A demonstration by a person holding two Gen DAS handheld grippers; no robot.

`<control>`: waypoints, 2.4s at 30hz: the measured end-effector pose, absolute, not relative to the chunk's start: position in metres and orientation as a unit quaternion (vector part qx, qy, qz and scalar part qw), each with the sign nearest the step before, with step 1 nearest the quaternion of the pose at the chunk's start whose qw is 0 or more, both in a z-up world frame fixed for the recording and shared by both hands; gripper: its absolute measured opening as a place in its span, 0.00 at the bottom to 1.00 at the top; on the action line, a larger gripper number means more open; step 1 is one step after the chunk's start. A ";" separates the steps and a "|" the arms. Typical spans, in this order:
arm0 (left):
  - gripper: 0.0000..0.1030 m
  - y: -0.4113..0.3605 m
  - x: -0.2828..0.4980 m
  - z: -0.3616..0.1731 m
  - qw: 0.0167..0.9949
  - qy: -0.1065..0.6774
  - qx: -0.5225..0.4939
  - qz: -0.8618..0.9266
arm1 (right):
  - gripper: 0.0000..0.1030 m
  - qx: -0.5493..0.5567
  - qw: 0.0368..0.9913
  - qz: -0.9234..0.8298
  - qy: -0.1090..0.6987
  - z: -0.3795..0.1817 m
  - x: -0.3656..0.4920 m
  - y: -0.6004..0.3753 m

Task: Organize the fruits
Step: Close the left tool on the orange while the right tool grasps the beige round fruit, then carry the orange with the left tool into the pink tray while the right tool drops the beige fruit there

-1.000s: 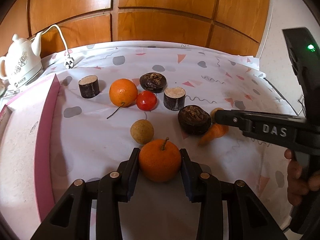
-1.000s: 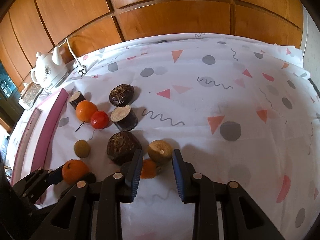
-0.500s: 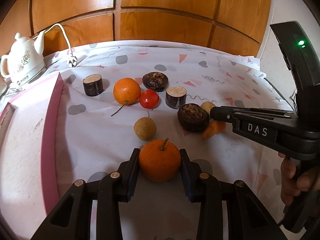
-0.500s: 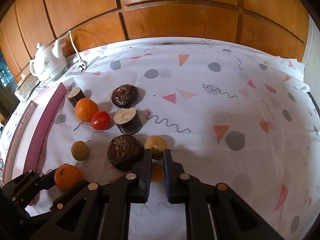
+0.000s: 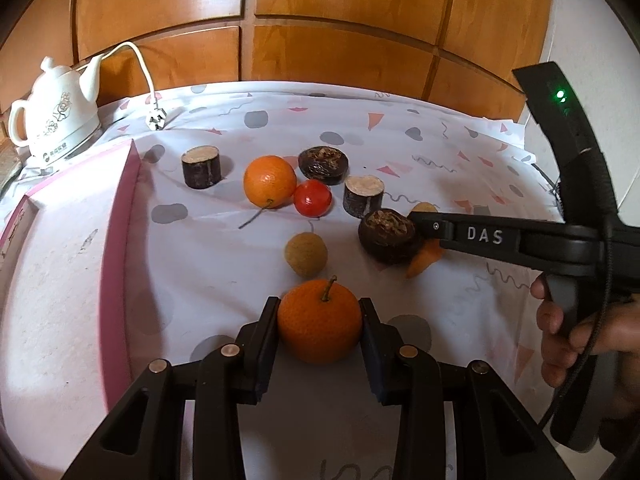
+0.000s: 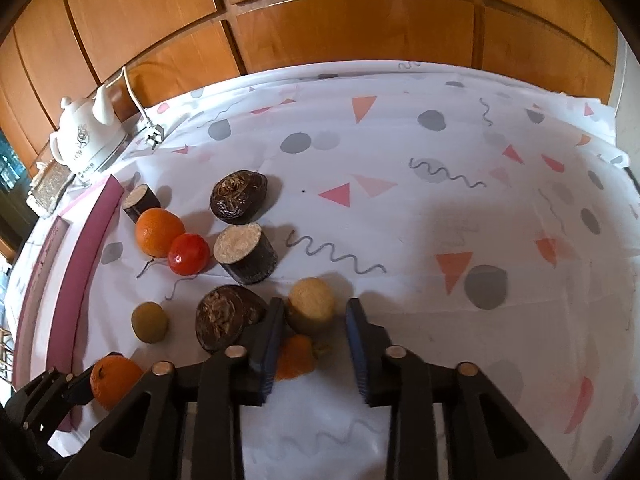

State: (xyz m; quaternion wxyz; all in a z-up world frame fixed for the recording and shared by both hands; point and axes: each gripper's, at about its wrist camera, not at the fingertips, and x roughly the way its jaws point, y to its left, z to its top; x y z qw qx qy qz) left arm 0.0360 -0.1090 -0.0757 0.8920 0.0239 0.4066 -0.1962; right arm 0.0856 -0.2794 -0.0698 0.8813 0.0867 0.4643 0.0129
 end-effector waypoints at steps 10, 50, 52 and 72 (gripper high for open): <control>0.37 -0.095 0.032 -0.056 0.904 0.386 0.010 -0.184 | 0.24 0.043 0.902 0.009 0.429 -0.047 0.068 -0.262; 0.46 0.107 0.045 -0.031 0.921 0.368 -0.103 0.079 | 0.32 -0.037 0.861 0.277 0.425 -0.019 0.079 -0.037; 0.46 0.106 0.043 -0.029 0.920 0.368 -0.105 0.078 | 0.33 -0.040 0.863 0.273 0.423 -0.021 0.073 -0.037; 0.46 0.040 0.027 -0.020 0.927 0.370 -0.063 -0.003 | 0.33 0.021 0.898 0.150 0.412 -0.018 0.046 -0.127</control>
